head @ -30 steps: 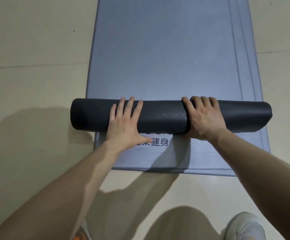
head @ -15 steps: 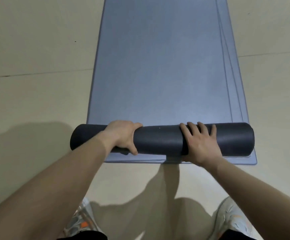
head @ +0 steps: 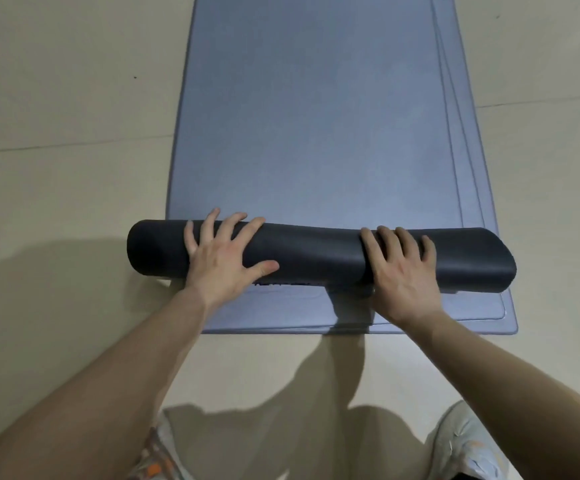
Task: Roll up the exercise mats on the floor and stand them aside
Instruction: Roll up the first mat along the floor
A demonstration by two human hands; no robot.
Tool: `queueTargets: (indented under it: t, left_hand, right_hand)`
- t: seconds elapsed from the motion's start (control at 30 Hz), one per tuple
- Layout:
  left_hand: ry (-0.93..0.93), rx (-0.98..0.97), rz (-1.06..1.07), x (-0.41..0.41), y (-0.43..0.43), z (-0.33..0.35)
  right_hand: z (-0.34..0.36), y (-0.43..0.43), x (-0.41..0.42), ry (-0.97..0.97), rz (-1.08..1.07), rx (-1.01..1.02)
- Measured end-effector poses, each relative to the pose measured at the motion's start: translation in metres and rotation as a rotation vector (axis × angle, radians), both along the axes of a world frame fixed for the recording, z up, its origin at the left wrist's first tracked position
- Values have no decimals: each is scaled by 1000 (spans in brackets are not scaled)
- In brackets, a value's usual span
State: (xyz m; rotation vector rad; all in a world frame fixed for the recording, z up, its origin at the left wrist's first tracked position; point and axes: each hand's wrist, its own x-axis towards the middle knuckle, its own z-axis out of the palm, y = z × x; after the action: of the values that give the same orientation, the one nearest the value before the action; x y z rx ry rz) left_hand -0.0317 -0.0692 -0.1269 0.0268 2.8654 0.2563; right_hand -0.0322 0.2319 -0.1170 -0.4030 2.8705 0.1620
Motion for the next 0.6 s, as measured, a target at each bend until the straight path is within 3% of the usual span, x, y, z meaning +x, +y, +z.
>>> queueTargets:
  t: [0.1, 0.23, 0.3, 0.4, 0.5, 0.6]
  left_hand:
    - [-24, 66, -40, -34, -11, -1]
    - [73, 177, -36, -68, -6, 2]
    - [210, 109, -18, -59, 6, -4]
    - [54, -156, -128, -39, 20, -14]
    - [6, -161, -171, -69, 13, -14]
    - [-51, -111, -220, -105, 7, -9]
  right_hand:
    - [6, -5, -28, 27, -13, -28]
    - [28, -12, -84, -177, 3, 14]
    - [32, -17, -106, -277, -21, 5]
    - [37, -22, -137, -405, -32, -19]
    - [28, -12, -144, -261, 20, -96]
    - [7, -2, -122, -17, 157, -8]
